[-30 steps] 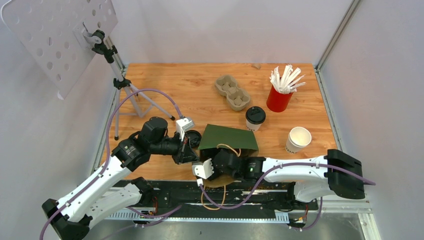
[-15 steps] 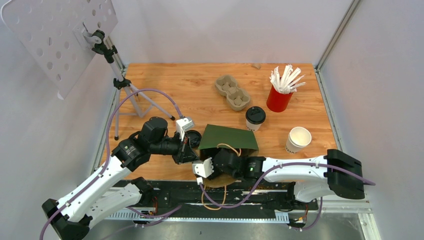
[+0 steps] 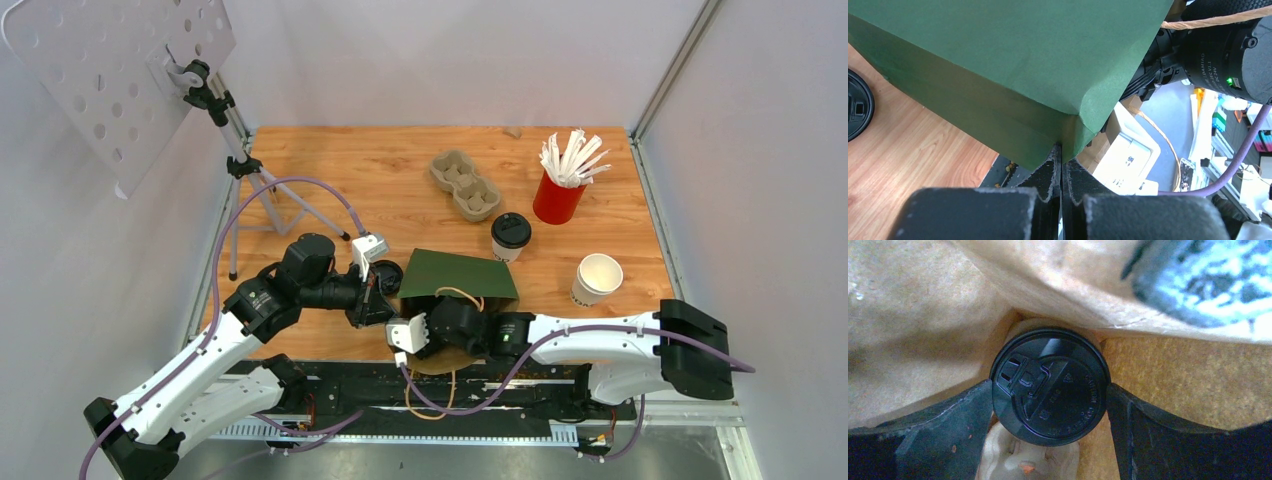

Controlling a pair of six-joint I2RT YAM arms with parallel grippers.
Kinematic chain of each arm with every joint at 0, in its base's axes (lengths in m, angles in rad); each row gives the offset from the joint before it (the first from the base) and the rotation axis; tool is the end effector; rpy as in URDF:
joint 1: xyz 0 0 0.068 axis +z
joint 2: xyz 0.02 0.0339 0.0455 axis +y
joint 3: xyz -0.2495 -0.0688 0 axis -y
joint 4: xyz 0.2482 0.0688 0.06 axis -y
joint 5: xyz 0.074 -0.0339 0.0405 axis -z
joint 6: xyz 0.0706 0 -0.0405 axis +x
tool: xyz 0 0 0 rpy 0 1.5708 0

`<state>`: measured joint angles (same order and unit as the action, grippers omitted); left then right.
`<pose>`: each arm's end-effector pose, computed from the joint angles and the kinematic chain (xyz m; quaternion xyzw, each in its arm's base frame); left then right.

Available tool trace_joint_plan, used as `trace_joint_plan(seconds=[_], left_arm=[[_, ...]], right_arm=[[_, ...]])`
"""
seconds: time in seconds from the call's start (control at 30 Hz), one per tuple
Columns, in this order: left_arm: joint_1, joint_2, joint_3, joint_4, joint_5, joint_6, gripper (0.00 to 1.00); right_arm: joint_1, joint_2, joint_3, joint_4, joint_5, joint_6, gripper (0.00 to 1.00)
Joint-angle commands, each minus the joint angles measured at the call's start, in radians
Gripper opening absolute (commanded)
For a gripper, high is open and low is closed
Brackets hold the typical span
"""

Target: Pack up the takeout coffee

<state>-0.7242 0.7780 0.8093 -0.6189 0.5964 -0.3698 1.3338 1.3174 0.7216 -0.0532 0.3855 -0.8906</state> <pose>0.1225 -0.1613 0.2829 0.2851 0.8050 -0.4559 0.2506 0.0980 0.2928 0.1811 -0.7505 0.4655 -0.0714 0.4636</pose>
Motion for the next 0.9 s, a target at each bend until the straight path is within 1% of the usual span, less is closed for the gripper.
trace_joint_plan(seconds=[0.0, 0.07, 0.27, 0.3, 0.33, 0.37, 0.77, 0.87], left_arm=[[-0.003, -0.013, 0.003, 0.045, 0.054, -0.017, 0.00], [-0.003, -0.013, 0.002, 0.045, 0.054, -0.017, 0.00], [-0.003, -0.011, 0.001, 0.044, 0.051, -0.018, 0.00], [-0.003, -0.011, 0.002, 0.045, 0.051, -0.016, 0.00], [-0.003, -0.010, 0.000, 0.045, 0.051, -0.016, 0.00], [-0.003, -0.010, 0.000, 0.046, 0.051, -0.016, 0.00], [-0.003, -0.004, -0.001, 0.047, 0.054, -0.016, 0.00], [-0.003, -0.003, -0.002, 0.047, 0.055, -0.016, 0.00]], right_arm=[[-0.008, -0.028, 0.021, -0.003, 0.012, 0.027, 0.82], [-0.008, -0.031, 0.028, -0.012, 0.011, 0.027, 0.84], [-0.008, -0.052, 0.039, -0.039, -0.004, 0.032, 0.85], [-0.008, -0.054, 0.041, -0.047, -0.004, 0.037, 0.87], [-0.008, -0.058, 0.043, -0.056, -0.002, 0.040, 0.91], [-0.007, -0.063, 0.045, -0.061, -0.001, 0.045, 0.92], [-0.007, -0.121, 0.062, -0.134, -0.008, 0.080, 0.89], [-0.006, -0.138, 0.071, -0.160, -0.033, 0.088, 0.92]])
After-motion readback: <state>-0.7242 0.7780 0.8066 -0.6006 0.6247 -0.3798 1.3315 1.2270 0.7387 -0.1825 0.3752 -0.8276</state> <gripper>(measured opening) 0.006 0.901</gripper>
